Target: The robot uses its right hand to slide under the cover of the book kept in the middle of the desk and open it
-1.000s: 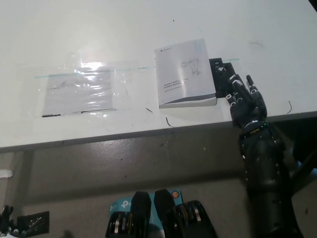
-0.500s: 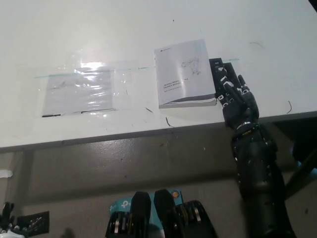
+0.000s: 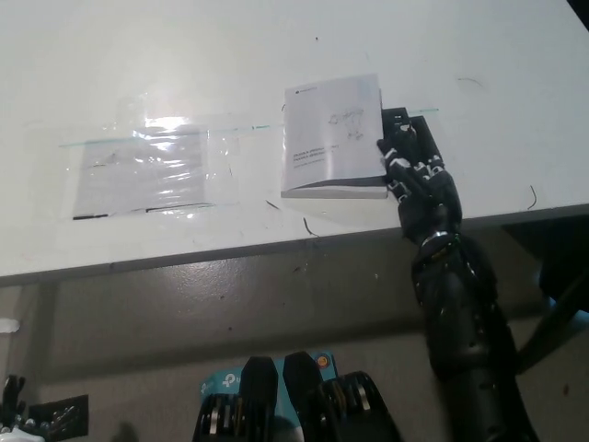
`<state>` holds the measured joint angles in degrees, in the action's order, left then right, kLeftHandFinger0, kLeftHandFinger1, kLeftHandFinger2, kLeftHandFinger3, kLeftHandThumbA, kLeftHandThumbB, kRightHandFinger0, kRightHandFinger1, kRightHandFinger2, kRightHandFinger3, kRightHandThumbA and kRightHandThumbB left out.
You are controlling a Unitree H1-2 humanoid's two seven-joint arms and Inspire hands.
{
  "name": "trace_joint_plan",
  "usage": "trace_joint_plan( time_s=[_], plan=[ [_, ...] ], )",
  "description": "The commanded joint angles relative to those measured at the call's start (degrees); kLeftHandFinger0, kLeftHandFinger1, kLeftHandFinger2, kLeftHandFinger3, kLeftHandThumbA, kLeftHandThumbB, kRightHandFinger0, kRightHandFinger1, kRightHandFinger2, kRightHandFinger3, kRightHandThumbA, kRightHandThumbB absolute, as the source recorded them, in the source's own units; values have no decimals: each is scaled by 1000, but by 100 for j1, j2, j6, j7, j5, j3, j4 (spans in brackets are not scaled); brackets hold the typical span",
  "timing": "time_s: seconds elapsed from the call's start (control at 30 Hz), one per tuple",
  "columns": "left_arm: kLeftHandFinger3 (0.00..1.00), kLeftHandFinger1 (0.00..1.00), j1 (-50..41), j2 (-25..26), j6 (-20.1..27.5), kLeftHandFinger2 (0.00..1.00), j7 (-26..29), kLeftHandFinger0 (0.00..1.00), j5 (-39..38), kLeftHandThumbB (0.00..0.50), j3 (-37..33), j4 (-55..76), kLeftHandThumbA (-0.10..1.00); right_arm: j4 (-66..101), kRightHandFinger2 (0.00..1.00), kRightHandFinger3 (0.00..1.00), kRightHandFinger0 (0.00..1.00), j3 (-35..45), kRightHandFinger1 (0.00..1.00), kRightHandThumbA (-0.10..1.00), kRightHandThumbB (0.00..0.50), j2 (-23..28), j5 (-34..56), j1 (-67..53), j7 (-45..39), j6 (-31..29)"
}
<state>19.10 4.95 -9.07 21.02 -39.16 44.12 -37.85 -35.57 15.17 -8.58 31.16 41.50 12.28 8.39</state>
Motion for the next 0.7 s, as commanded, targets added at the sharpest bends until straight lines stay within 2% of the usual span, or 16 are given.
trace_joint_plan(
  time_s=[0.0,0.07,0.1,0.17,0.23,0.27,0.33,0.5,0.63,0.67],
  plan=[
    [1000,962,-2,130,10,998,160,1000,63,0,-30,159,1000,131,801,1000,539,-452,693,957,79,12,-457,131,-326,219],
    [1000,950,3,136,37,975,143,1000,77,0,-41,119,1000,108,775,1000,599,-580,687,957,90,64,-540,152,-331,201],
    [1000,950,7,139,51,1000,127,1000,79,0,-45,107,1000,125,790,1000,669,-643,722,937,93,83,-534,197,-412,239],
    [1000,965,8,147,42,1000,126,1000,79,0,-46,98,1000,138,776,1000,685,-767,710,920,108,109,-625,231,-454,193],
    [1000,960,-7,151,51,1000,147,1000,83,0,-32,86,1000,172,765,1000,620,-858,685,916,125,129,-692,241,-471,232],
    [1000,962,-19,144,22,993,164,1000,88,0,-38,124,1000,196,754,995,553,-921,651,914,128,151,-742,275,-478,265],
    [1000,977,-65,136,-16,998,181,1000,87,0,-34,185,1000,206,718,966,502,-980,611,902,138,158,-787,283,-482,256],
    [1000,996,-113,143,10,1000,145,1000,95,0,-58,167,1000,183,679,958,434,-1074,567,917,184,246,-948,448,-533,276],
    [1000,1000,-123,123,-5,1000,170,1000,55,0,-41,196,1000,230,659,949,432,-1167,555,911,193,321,-1097,550,-509,336],
    [1000,1000,-132,119,19,1000,171,1000,75,0,-54,186,1000,235,661,957,437,-1222,558,913,181,354,-1160,607,-554,322]
  ],
)
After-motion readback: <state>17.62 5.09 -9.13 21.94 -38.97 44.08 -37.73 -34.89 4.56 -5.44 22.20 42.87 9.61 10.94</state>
